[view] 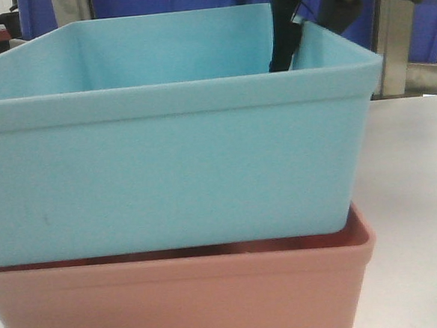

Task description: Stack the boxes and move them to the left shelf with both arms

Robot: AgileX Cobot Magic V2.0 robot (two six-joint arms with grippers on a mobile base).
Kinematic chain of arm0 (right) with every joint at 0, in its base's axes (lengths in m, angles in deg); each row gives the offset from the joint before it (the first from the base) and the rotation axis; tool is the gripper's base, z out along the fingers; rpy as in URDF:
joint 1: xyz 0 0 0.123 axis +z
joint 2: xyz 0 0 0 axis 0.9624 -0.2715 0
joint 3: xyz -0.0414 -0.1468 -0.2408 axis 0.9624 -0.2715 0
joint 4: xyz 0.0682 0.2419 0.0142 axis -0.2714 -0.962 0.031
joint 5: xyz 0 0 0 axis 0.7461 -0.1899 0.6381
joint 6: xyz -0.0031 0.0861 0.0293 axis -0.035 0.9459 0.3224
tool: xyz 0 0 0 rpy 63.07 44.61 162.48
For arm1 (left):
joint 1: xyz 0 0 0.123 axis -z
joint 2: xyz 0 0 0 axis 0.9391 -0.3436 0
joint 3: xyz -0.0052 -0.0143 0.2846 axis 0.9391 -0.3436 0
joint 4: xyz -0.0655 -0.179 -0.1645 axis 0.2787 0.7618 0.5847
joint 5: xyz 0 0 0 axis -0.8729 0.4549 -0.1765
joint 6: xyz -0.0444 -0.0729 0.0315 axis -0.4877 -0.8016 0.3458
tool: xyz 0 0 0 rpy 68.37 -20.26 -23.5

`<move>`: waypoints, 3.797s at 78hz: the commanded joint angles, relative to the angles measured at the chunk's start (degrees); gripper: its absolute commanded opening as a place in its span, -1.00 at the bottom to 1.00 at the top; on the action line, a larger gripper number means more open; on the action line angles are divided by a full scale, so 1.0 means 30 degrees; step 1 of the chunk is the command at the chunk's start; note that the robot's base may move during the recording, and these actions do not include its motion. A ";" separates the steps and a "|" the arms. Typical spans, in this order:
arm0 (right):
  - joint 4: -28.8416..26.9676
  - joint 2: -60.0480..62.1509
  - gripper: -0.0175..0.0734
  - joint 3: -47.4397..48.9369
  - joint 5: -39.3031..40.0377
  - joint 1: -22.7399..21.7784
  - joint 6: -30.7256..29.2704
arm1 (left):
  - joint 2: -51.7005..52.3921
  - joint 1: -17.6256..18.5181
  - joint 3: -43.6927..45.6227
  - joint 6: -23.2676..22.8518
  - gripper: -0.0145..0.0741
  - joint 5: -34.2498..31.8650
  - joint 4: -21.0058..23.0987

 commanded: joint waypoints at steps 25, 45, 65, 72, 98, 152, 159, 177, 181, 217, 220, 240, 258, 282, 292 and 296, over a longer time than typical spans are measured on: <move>-0.0311 0.1168 -0.49 0.0350 0.1058 0.0032 0.0086 | -0.0101 -0.0056 0.0527 0.0015 0.08 -0.1364 0.0021; -0.0311 0.1192 -0.49 0.0030 0.1065 0.0032 0.0086 | -0.0101 -0.0056 0.0527 0.0015 0.08 -0.1364 0.0021; -0.0273 0.1174 -0.49 -0.0368 0.1267 -0.0006 -0.0053 | -0.0101 -0.0056 0.0527 0.0015 0.08 -0.1364 0.0021; -0.0273 0.1173 -0.49 -0.1035 0.1575 -0.0006 -0.0053 | -0.0101 -0.0056 0.0527 0.0015 0.08 -0.1364 0.0021; -0.0273 0.1173 -0.49 -0.1558 0.2341 -0.0006 -0.0053 | -0.0101 -0.0056 0.0527 0.0015 0.08 -0.1364 0.0021; 0.0713 0.1157 -0.40 -0.1558 0.1488 -0.0006 -0.0571 | -0.0138 -0.0056 0.0527 0.0015 0.08 -0.1603 0.0057; 0.0835 0.1157 -0.08 -0.1558 0.1361 -0.0006 -0.0615 | -0.0138 -0.0056 0.0527 0.0015 0.08 -0.1310 0.0057; 0.0859 0.1157 0.37 -0.1558 0.1102 -0.0006 -0.0921 | -0.0138 -0.0056 0.0873 0.0015 0.08 -0.0794 -0.0113; 0.0859 0.1191 0.36 -0.1558 0.1025 -0.0006 -0.1121 | -0.0280 -0.0056 0.1470 0.0015 0.09 0.0338 -0.0661; 0.1496 0.1191 0.36 -0.2038 0.1452 0.0014 -0.1204 | -0.8421 -0.0056 0.9345 -0.1333 0.08 0.8415 -0.1611; 0.1496 0.1191 0.36 -0.2038 0.1605 0.0014 -0.1204 | -0.9224 -0.0056 1.0013 -0.1954 0.08 0.9113 -0.1611; 0.1685 0.1191 0.36 -0.2038 0.1682 0.0014 -0.0825 | -1.4084 0.1093 1.3487 -0.6309 0.08 1.1641 -0.2971; 0.2559 0.1173 0.36 -0.2487 0.1817 0.0200 0.0173 | -1.7758 0.4130 1.5671 -1.2873 0.03 1.3690 -0.8944; 0.2511 0.1158 0.36 -0.2581 0.1149 0.0207 0.0258 | -2.2165 0.4961 1.7611 -1.4629 0.03 1.7332 -0.9559; 0.2511 0.1158 0.36 -0.2819 0.1261 0.0386 0.0547 | -2.3041 0.4961 1.7704 -1.4629 0.03 1.7424 -0.9399; 0.2511 0.1129 0.36 -0.3058 0.1352 0.0559 0.0620 | -2.3299 0.4961 1.7733 -1.4629 0.03 1.7512 -0.9259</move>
